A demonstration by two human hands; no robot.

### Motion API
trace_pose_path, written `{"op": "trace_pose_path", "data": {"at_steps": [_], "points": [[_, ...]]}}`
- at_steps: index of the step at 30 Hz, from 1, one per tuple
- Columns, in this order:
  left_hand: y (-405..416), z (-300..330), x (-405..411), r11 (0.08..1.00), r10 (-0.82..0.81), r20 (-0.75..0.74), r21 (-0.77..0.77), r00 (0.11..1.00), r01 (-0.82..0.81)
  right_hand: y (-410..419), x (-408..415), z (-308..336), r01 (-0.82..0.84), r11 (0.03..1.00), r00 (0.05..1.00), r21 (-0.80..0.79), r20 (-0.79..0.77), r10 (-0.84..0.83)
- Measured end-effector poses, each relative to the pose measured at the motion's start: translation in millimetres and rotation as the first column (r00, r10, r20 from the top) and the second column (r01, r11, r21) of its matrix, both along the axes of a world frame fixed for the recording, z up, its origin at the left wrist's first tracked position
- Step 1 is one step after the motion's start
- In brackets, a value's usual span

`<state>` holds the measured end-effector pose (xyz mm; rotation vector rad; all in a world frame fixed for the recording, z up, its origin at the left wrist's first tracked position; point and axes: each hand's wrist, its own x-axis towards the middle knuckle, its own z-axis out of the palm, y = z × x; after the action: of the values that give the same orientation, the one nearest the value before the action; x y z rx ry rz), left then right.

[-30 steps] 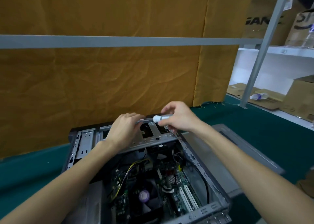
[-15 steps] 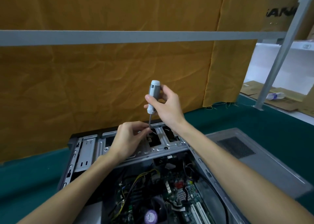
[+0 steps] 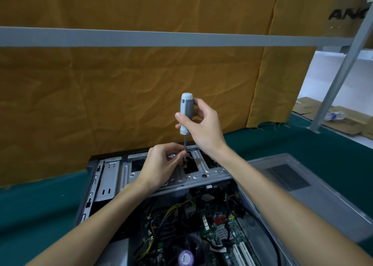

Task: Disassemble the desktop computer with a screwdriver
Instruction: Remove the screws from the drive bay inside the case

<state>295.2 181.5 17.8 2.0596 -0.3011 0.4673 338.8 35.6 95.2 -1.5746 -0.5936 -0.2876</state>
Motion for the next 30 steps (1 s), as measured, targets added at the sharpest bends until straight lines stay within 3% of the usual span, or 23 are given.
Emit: {"op": "trace_pose_path", "data": {"at_steps": [5,13,19,24,30], "points": [[2.9,1.3,0.8,0.999,-0.047,-0.027,0.008,0.999,0.047,3.2,-2.8,3.8,0.006,1.0,1.0,-0.019,0.023,-0.006],[3.7,5.0,-1.8,0.996,-0.088,-0.066,0.028,0.994,0.09,15.2,-2.1,5.2,0.171,0.971,0.981,-0.165,0.118,-0.153],[4.9,3.0,0.2,0.997,-0.067,-0.054,0.035,0.996,0.069,8.5,9.1,9.7,-0.033,0.993,0.999,-0.115,-0.031,0.029],[5.2,1.9,2.4,0.995,-0.052,-0.013,0.08,0.999,0.053,-4.1,8.8,15.6,-0.274,0.959,0.95,-0.074,-0.175,0.258],[4.9,4.2,3.3,0.992,-0.061,-0.026,0.111,0.998,0.063,-3.8,6.0,16.7,-0.244,0.966,0.964,-0.084,-0.134,0.231]]}}
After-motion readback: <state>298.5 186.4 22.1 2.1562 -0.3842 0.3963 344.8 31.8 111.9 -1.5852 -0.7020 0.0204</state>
